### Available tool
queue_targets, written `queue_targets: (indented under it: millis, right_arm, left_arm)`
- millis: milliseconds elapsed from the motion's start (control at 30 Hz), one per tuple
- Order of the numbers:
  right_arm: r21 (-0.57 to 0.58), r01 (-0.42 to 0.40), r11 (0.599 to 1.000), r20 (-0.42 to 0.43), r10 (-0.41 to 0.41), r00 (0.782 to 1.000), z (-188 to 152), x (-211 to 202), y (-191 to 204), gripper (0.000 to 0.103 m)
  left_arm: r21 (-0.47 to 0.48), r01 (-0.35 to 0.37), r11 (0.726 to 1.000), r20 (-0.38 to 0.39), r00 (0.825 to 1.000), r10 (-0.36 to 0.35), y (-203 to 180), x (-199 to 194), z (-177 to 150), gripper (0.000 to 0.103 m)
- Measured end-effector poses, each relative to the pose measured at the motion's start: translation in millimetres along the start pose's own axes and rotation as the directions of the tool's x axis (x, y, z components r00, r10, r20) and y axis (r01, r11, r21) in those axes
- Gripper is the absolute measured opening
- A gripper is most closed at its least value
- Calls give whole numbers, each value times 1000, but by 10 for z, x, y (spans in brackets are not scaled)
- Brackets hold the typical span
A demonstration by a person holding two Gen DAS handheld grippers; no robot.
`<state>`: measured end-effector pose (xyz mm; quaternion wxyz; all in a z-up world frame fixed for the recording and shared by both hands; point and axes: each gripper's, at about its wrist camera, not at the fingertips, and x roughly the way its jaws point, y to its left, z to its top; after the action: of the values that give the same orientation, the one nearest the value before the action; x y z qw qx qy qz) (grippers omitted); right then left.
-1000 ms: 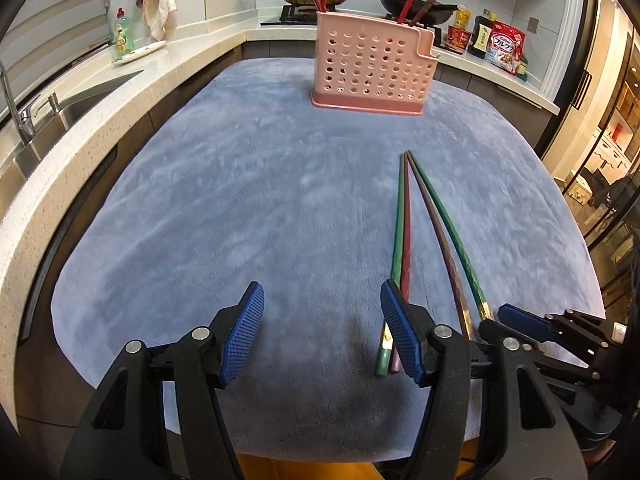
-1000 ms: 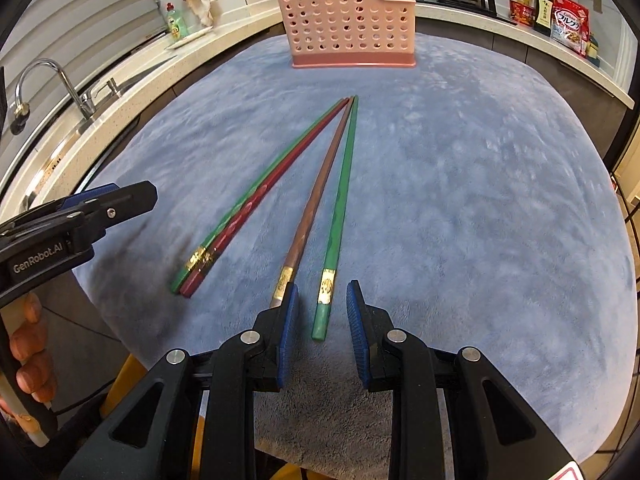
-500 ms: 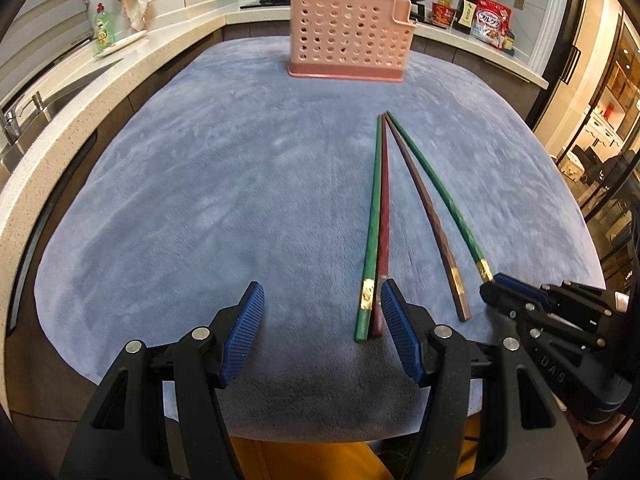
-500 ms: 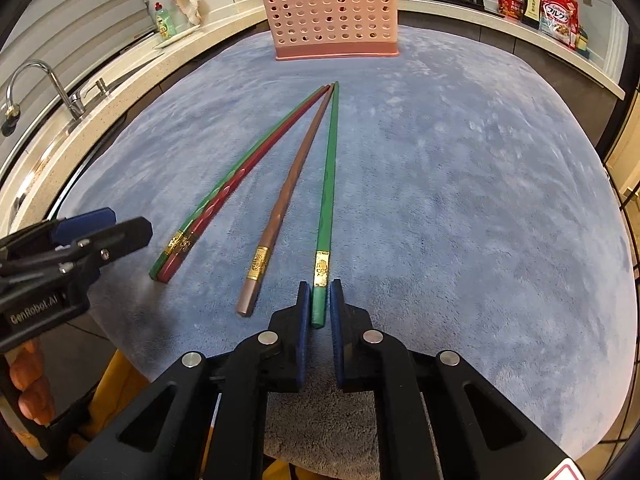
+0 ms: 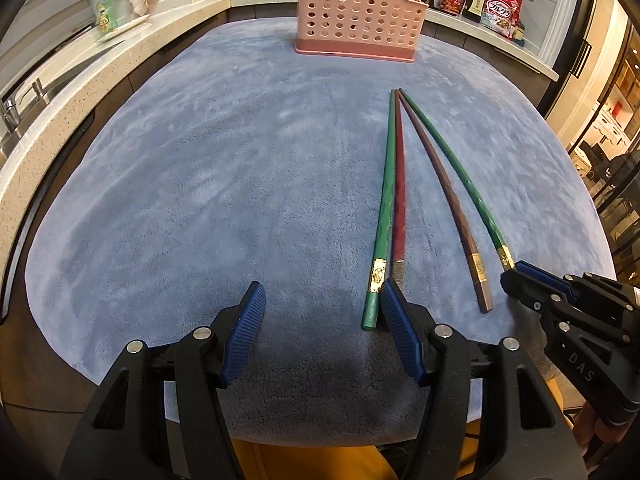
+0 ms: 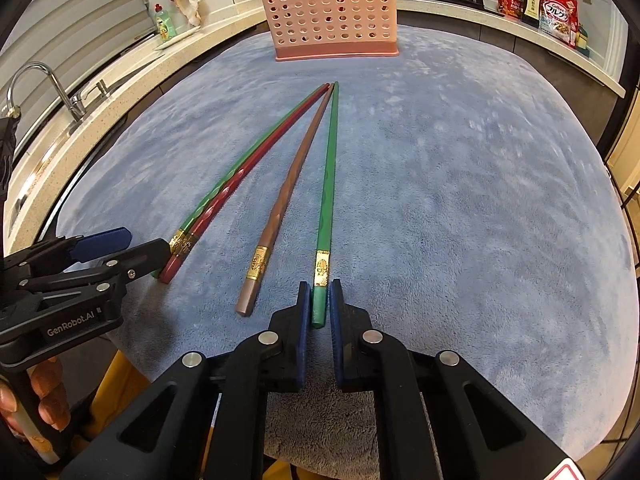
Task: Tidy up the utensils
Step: 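Grasp a green chopstick with the right tool while the left tool grasps another green one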
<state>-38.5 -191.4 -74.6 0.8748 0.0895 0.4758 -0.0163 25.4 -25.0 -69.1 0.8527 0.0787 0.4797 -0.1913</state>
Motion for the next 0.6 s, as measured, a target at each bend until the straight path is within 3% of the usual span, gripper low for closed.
queue_targets:
  millis: [267,367,500,600]
  right_arm:
    - [-4,3,1000,1,-3,1000,0,8,-1,9]
    - [-3,3,1000,1,-3,1000,-1,8,0,9]
    - [-6,2,1000,-1,-2,1000,2,9,8,8]
    - [-13,3,1000,-5,-3,1000,25,5,12,8]
  left_arm:
    - [24,-44,999,14,999,44,-60,91,56,51]
    - [23,-50,998,18,999,49,-57,103,89,41]
    - [25,-42,999,19,999,41,-34,106,129,15]
    - [21,-26,999,10,1000,25,-9,101,158,14]
